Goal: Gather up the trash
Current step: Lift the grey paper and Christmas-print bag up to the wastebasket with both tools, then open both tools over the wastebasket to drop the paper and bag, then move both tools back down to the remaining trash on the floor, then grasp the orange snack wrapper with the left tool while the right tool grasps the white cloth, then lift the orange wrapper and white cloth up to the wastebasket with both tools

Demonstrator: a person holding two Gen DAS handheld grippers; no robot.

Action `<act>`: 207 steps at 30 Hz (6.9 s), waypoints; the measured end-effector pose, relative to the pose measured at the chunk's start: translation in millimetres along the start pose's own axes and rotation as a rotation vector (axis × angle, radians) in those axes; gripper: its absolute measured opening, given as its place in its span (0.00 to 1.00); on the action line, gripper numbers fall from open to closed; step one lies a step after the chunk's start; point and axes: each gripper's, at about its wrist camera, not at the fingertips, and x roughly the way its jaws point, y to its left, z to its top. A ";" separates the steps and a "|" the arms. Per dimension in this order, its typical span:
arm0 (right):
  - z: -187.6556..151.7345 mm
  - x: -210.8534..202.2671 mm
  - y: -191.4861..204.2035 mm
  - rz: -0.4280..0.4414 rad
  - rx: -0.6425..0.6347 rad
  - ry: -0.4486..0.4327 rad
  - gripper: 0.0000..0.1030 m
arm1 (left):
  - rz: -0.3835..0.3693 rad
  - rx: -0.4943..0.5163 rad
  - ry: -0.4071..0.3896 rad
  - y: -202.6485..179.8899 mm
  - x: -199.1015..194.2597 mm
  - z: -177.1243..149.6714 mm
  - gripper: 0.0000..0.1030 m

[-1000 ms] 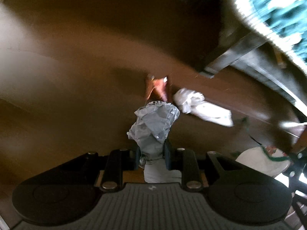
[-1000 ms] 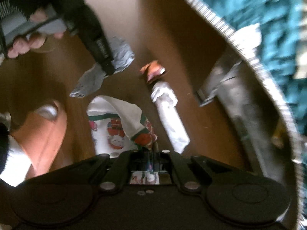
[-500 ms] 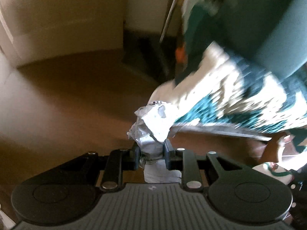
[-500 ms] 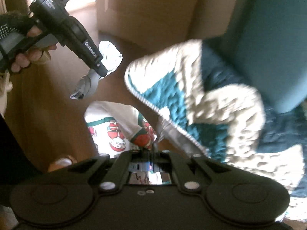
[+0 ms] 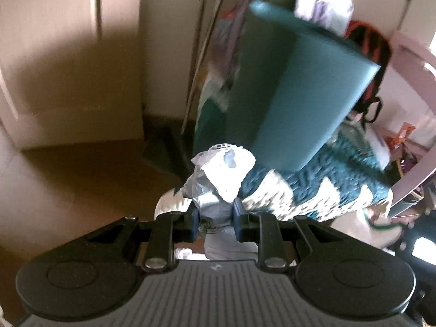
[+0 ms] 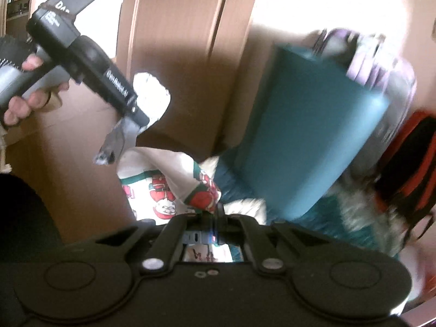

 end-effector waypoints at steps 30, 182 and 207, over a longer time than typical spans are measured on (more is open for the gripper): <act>224.2 -8.2 -213.9 -0.337 0.191 -0.324 0.00 | -0.032 0.087 -0.290 -120.9 -52.1 212.3 0.23; -160.8 480.3 116.5 0.367 0.024 0.579 0.18 | 0.169 -0.312 0.536 213.2 407.0 -210.7 0.27; 14.3 146.3 29.4 0.156 0.144 0.264 0.18 | 0.173 -0.266 0.086 155.9 111.2 -54.7 0.27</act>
